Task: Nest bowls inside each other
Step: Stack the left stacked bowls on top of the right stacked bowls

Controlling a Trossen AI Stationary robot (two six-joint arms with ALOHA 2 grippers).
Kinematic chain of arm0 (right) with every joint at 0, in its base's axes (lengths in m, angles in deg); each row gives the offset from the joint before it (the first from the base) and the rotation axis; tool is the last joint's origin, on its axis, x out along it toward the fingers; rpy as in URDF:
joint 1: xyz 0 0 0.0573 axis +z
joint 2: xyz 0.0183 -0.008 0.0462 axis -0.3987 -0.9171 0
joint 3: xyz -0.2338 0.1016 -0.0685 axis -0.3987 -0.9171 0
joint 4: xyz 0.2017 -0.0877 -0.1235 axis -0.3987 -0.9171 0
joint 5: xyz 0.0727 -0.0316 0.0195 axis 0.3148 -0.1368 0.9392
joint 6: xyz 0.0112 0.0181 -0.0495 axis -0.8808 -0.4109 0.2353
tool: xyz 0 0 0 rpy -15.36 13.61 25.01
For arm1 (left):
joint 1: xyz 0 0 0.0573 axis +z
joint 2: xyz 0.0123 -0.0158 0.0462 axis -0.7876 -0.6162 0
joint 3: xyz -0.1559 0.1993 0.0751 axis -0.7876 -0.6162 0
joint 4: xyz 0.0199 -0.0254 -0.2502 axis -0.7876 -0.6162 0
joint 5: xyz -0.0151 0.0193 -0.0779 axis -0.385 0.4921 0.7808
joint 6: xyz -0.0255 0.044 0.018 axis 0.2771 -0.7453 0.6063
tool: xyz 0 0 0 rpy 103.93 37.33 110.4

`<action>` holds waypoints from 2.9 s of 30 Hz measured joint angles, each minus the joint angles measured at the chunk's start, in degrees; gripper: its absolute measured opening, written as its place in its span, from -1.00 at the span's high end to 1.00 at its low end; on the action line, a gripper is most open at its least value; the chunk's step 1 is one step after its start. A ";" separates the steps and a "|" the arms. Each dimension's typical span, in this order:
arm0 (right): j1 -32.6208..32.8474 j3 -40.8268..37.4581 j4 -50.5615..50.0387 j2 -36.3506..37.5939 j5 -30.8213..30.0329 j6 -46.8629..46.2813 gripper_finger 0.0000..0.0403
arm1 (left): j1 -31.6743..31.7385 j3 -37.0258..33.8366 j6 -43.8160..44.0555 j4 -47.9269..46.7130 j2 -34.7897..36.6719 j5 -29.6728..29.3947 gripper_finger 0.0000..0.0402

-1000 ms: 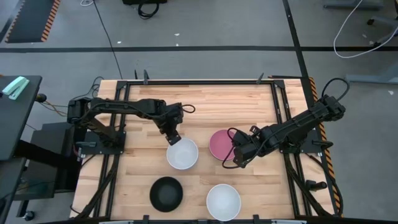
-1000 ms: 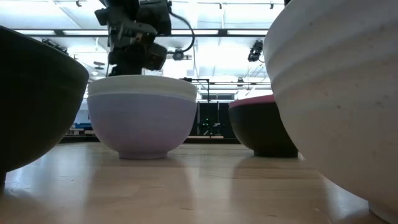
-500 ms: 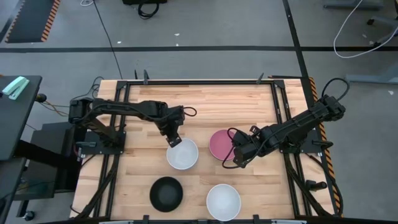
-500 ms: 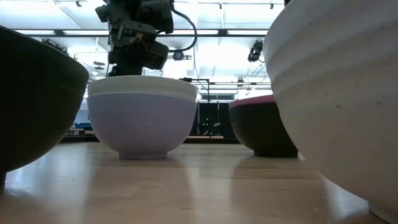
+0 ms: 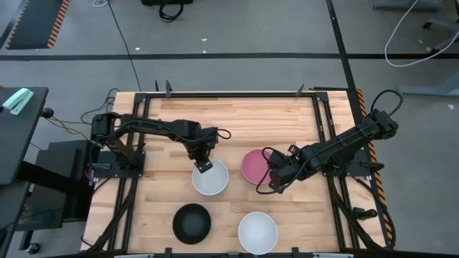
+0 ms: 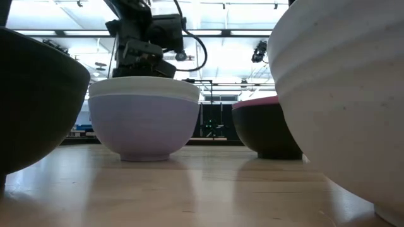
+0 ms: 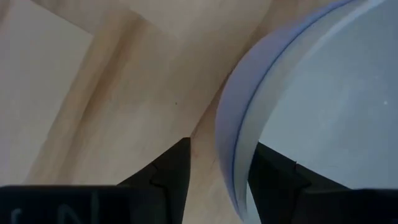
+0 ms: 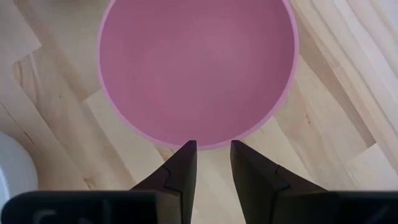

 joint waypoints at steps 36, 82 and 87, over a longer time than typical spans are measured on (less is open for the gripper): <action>0.07 0.00 0.32 0.00 -2.09 1.40 0.47 | 0.09 0.80 -7.62 4.64 -3.11 -1.81 0.83; 5.70 -38.71 22.45 24.07 -14.93 -11.43 0.93 | 5.38 27.45 -12.15 -11.12 -3.09 -7.17 0.83; 5.64 -43.60 34.19 23.67 -16.51 -8.84 0.95 | 6.05 27.45 -11.60 -11.14 -3.09 -7.14 0.83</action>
